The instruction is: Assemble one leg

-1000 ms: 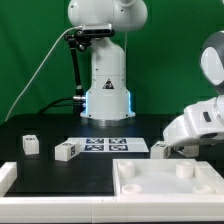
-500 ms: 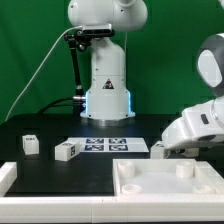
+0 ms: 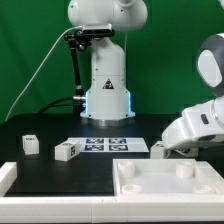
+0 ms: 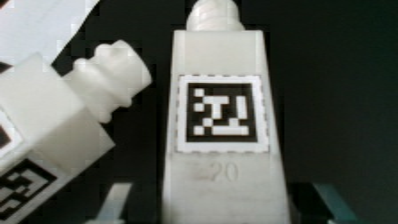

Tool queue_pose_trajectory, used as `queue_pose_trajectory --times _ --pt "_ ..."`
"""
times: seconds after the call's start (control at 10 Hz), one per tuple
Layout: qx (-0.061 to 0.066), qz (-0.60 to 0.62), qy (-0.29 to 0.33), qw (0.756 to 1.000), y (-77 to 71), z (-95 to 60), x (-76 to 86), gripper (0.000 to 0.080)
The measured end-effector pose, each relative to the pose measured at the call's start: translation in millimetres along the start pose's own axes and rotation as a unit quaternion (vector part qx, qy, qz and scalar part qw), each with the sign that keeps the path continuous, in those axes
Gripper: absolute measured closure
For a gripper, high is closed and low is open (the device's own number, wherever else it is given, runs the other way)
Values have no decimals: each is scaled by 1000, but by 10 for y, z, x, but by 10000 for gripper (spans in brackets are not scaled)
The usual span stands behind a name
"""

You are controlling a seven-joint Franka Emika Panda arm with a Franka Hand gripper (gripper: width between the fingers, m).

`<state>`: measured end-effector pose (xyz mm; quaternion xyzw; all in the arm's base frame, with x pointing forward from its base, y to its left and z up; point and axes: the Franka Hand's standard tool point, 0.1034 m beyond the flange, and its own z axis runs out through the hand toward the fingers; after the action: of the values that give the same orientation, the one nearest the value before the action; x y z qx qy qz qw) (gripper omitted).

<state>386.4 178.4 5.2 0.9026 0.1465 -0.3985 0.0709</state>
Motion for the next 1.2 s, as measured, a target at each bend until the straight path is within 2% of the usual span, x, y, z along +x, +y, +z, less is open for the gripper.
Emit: queue_pose_trajectory --times 0.3,0.4,0.7,0.8,1.0,1.1,1.2 --pt "1 -3 2 1000 6 -23 -6 508" --pt "2 -10 18 1000 55 -199 -82 508" --pt "-3 -2 37 999 198 -771 -476 508" --pt "-5 0 48 999 218 -868 -557 508" --pt "-4 -1 51 999 209 -802 -511 508" --pt "-1 0 115 993 204 -876 -415 507" --pt "0 1 165 986 214 -893 -420 507"
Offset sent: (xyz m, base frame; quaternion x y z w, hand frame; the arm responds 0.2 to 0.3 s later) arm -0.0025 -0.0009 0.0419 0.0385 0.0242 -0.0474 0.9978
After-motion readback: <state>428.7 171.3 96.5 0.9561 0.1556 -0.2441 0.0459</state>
